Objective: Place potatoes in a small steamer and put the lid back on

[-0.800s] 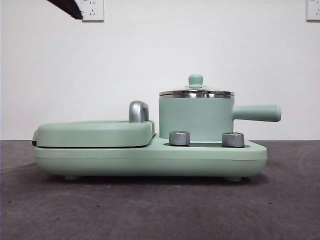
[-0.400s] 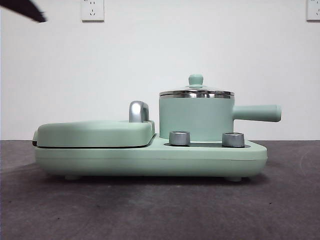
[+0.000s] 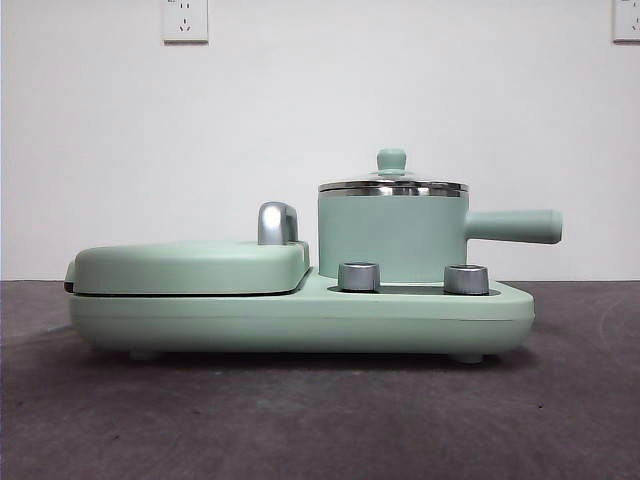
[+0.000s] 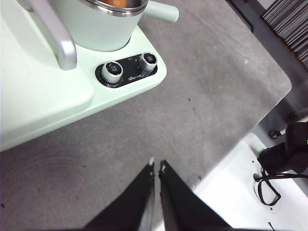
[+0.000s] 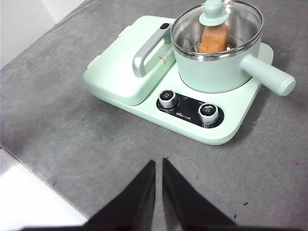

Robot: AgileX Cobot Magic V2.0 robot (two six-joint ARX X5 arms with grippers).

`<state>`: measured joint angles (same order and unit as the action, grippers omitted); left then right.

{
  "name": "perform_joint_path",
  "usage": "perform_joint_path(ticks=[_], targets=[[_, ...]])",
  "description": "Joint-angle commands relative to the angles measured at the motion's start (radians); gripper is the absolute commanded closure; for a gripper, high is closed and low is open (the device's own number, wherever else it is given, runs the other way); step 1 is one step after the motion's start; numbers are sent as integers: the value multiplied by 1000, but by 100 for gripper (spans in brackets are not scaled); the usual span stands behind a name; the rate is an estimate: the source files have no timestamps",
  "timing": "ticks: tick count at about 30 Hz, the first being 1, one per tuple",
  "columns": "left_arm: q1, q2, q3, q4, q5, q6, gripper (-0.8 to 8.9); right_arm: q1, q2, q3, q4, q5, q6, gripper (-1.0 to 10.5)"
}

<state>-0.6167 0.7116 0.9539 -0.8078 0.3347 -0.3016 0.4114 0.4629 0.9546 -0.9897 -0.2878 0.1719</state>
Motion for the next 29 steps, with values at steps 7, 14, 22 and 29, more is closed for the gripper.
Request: perform_joint_path(ticks=[7, 14, 22, 29], targets=[[-7, -24, 7, 21, -5, -5, 795, 5, 5, 8, 11, 0, -8, 928], [34, -84, -47, 76, -5, -3, 794, 5, 5, 8, 12, 0, -8, 928], [278, -366, -426, 469, 10, 88, 794, 5, 5, 8, 14, 0, -8, 928], [466, -606, -699, 577, -5, 141, 794, 5, 5, 8, 18, 0, -8, 928]])
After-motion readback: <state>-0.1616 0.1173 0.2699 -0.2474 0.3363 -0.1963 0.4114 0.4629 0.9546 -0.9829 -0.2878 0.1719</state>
